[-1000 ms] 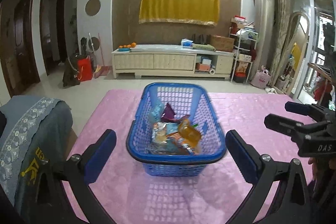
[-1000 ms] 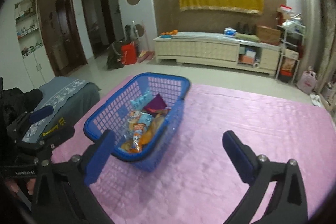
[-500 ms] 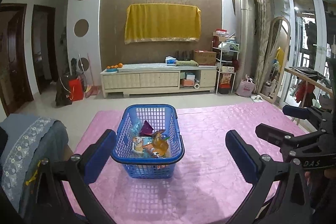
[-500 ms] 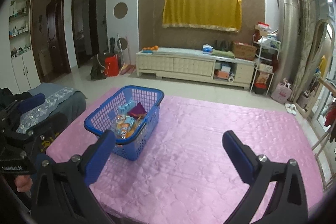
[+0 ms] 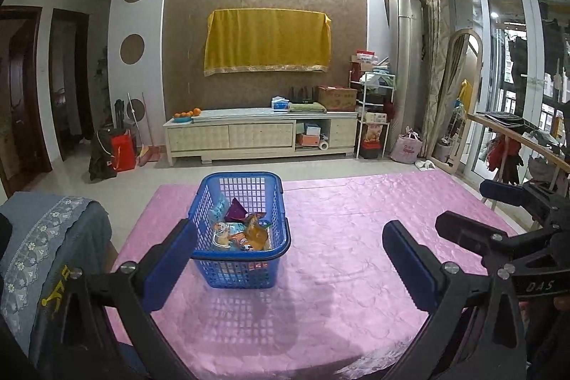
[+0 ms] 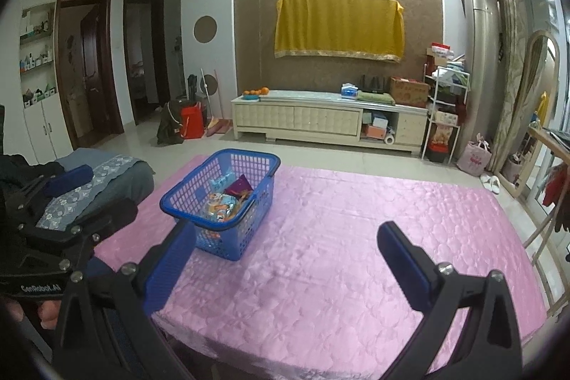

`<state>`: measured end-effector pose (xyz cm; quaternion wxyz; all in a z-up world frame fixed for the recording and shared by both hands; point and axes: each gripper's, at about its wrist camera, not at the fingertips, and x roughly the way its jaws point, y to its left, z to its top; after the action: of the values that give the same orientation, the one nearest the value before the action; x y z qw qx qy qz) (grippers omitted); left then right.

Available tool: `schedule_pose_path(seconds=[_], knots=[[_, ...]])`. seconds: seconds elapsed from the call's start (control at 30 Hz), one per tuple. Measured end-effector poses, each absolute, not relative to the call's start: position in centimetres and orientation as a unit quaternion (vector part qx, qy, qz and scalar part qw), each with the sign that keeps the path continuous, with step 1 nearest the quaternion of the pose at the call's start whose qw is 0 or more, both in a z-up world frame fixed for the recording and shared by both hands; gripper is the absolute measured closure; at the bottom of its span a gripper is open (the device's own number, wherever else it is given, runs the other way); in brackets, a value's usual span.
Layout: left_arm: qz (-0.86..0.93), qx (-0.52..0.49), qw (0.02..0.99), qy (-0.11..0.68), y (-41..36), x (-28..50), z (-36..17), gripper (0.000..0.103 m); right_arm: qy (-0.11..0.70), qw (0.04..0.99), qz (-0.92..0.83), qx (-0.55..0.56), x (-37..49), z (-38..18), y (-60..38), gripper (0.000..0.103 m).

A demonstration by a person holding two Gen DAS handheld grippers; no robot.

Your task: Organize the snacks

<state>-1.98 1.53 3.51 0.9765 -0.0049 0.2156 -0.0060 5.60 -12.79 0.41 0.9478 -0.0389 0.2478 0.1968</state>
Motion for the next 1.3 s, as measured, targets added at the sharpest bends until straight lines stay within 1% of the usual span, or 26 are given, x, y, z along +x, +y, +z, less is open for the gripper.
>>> schedule_pose_path(seconds=[0.2, 0.57, 1.0, 1.3], knots=[[-0.008, -0.002, 0.975, 0.222, 1.1, -2.6, 3.2, 0.000, 0.247, 0.949, 0.195, -0.024, 4.8, 0.1, -13.2, 0.000], [-0.012, -0.020, 0.973, 0.228, 1.6, -2.7, 3.1, 0.000, 0.247, 0.948, 0.197, -0.033, 4.1, -0.2, -12.7, 0.000], [-0.008, -0.009, 0.975, 0.222, 1.3, -3.2, 3.3, 0.000, 0.242, 0.951, 0.192, -0.031, 3.5, -0.2, -12.9, 0.000], [-0.019, -0.023, 0.973, 0.229, 1.8, -3.1, 3.1, 0.000, 0.241, 0.951, 0.188, -0.036, 3.4, -0.1, -13.0, 0.000]])
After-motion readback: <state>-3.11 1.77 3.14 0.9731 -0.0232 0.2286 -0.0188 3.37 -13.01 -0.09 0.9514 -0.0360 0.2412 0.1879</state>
